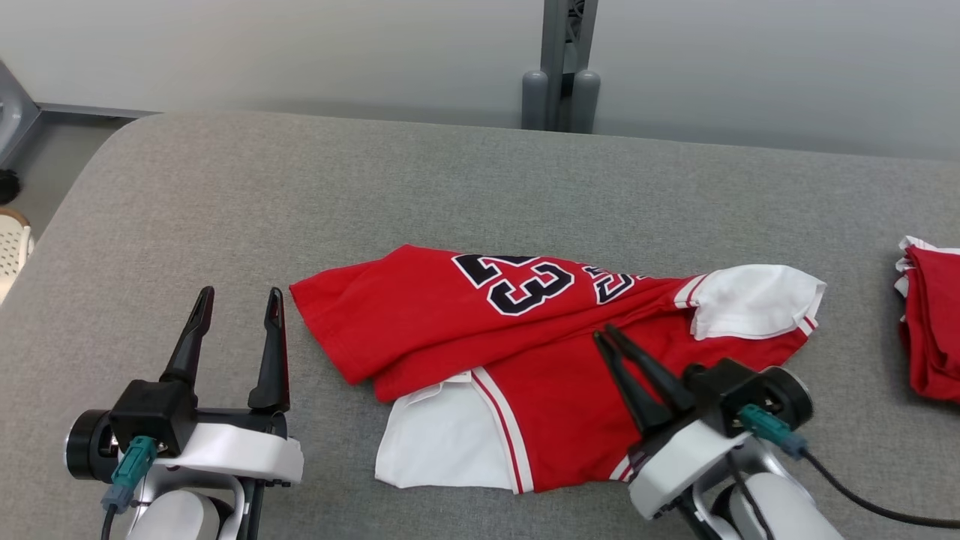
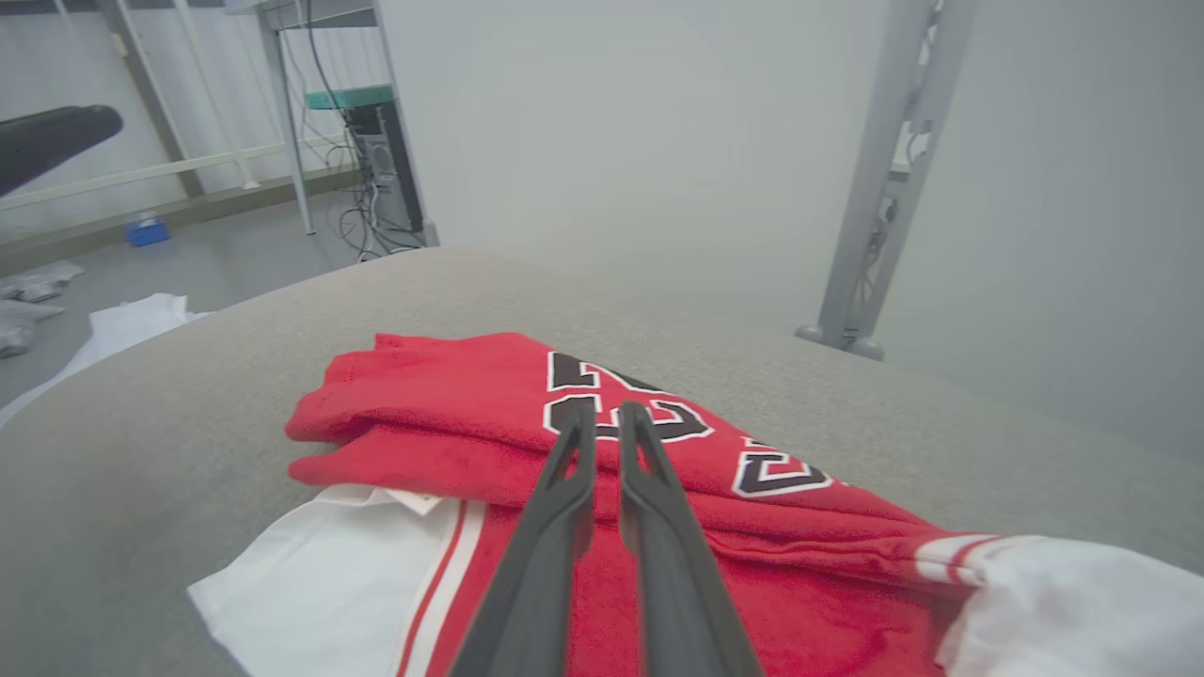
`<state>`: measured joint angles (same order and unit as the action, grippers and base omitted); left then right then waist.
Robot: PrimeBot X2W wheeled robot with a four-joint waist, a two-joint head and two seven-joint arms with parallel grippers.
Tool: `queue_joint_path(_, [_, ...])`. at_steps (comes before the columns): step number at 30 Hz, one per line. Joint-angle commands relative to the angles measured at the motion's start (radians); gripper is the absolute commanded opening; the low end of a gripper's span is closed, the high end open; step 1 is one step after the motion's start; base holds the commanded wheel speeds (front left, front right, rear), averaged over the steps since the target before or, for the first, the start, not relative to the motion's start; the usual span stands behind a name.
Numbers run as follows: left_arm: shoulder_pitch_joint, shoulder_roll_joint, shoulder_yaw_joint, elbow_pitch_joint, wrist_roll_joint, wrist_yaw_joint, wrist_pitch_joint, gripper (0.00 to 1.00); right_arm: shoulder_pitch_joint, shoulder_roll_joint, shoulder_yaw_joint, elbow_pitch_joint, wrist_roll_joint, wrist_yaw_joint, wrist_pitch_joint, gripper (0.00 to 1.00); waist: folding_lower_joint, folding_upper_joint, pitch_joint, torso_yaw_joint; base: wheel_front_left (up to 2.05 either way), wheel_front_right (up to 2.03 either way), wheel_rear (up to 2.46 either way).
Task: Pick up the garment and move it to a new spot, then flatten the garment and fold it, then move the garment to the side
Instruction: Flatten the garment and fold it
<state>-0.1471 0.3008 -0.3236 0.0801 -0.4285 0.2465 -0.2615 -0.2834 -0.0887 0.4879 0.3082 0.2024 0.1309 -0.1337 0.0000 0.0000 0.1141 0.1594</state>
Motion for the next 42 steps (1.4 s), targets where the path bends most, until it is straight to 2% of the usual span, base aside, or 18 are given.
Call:
queue_joint_path(1, [0.004, 0.007, 0.004, -0.002, 0.007, -0.002, -0.005, 1.0, 0.031, 0.004, -0.052, -0.043, -0.024, 0.0, -0.003, 0.38, 0.0, 0.0, -0.002, -0.013, 0.0, 0.0, 0.0])
queue_joint_path(2, [0.004, 0.008, 0.003, -0.003, 0.007, -0.003, -0.005, 1.0, 0.047, 0.009, -0.086, -0.077, -0.034, 0.0, -0.005, 0.92, 0.0, 0.0, -0.002, -0.019, 0.0, 0.0, 0.0])
queue_joint_path(3, [0.003, 0.01, 0.002, -0.004, 0.005, -0.003, -0.004, 1.0, 0.08, 0.017, -0.156, -0.133, -0.058, 0.0, 0.008, 1.0, 0.0, 0.0, -0.003, -0.03, 0.0, 0.0, 0.0])
queue_joint_path(11, [0.008, 0.023, 0.002, -0.003, 0.004, 0.004, 0.006, 1.0, 0.165, 0.035, -0.383, -0.313, -0.113, 0.0, 0.043, 1.0, 0.0, 0.0, -0.016, -0.078, 0.0, 0.0, 0.0])
queue_joint_path(18, [0.021, 0.044, -0.004, -0.019, 0.012, 0.011, 0.021, 1.0, 0.238, 0.036, -0.492, -0.394, -0.11, 0.0, 0.076, 1.0, 0.0, 0.0, -0.041, -0.123, 0.0, 0.0, 0.0])
queue_joint_path(27, [0.053, 0.06, -0.015, -0.04, 0.013, 0.02, 0.045, 1.0, 0.338, 0.036, -0.536, -0.44, -0.086, 0.0, 0.108, 1.0, 0.0, 0.0, -0.075, -0.158, 0.0, 0.0, 0.0])
queue_joint_path(42, [0.081, 0.077, -0.02, -0.069, 0.001, 0.034, 0.072, 1.0, 0.367, 0.036, -0.551, -0.46, -0.066, 0.0, 0.123, 1.0, 0.0, 0.0, -0.093, -0.165, 0.0, 0.0, 0.0])
